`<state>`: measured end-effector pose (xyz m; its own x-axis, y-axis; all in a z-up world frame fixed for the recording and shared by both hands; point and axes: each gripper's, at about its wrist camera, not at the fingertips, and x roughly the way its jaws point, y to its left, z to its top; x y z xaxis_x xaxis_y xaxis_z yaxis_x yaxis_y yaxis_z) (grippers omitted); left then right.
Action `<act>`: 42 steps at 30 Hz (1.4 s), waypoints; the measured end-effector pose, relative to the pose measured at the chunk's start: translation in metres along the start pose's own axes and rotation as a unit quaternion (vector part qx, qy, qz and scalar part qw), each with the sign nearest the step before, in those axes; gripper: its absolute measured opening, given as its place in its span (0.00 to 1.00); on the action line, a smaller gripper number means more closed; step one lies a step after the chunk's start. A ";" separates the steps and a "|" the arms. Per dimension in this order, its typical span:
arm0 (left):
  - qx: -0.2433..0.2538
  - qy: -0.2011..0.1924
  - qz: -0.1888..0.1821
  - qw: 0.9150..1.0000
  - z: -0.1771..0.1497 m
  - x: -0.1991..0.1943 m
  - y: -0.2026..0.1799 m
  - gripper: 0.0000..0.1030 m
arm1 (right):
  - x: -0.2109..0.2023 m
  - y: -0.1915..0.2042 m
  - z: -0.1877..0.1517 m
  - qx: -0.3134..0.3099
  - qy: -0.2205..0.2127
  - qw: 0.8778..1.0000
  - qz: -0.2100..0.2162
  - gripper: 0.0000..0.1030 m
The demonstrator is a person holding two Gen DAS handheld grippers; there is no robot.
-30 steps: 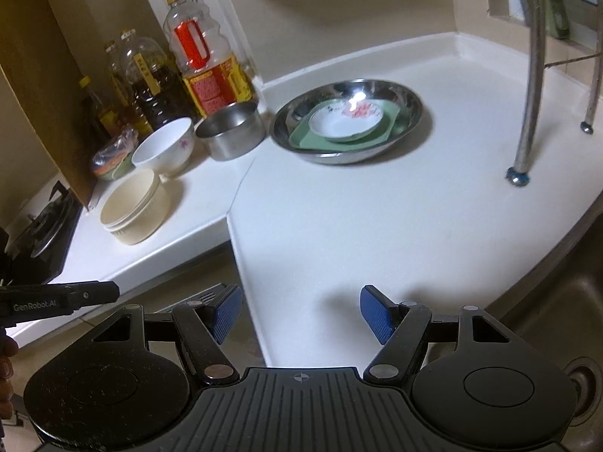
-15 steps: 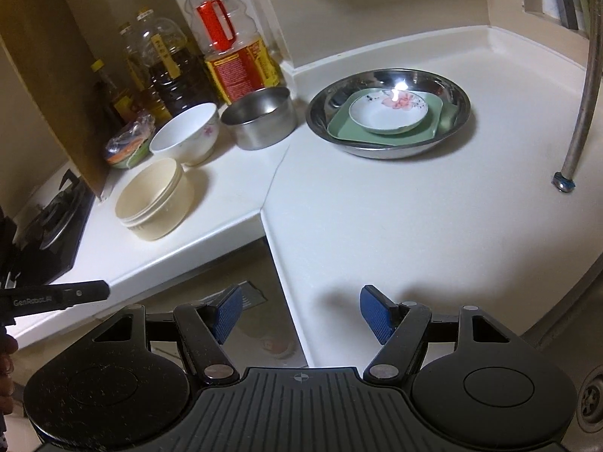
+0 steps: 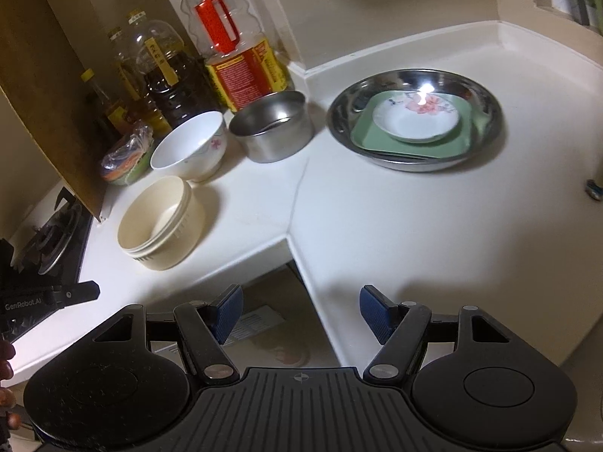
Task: Organize plates and bowls
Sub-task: 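Move both grippers toward the stack of cream bowls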
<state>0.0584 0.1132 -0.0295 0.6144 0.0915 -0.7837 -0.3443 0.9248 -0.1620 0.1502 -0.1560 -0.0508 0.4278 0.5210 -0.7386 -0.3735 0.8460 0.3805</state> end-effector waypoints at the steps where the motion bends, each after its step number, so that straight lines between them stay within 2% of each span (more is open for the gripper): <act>1: -0.001 0.002 -0.002 1.000 0.001 0.001 0.003 0.22 | 0.004 0.003 0.002 0.000 0.002 1.000 0.001 0.67; 11: -0.001 0.008 0.009 1.000 0.019 0.016 0.031 0.22 | 0.038 0.035 0.014 -0.013 0.016 1.000 0.006 0.67; 25: -0.010 0.025 -0.010 1.000 0.034 0.033 0.049 0.23 | 0.068 0.068 0.028 -0.041 0.027 0.999 0.011 0.67; 42: -0.004 0.017 -0.049 0.999 0.055 0.050 0.051 0.24 | 0.087 0.098 0.048 -0.058 0.000 0.998 0.026 0.67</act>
<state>0.1110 0.1859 -0.0439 0.6206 -0.0124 -0.7841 -0.2899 0.9254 -0.2441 0.1900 -0.0222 -0.0506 0.4054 0.5637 -0.7196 -0.4874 0.7993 0.3516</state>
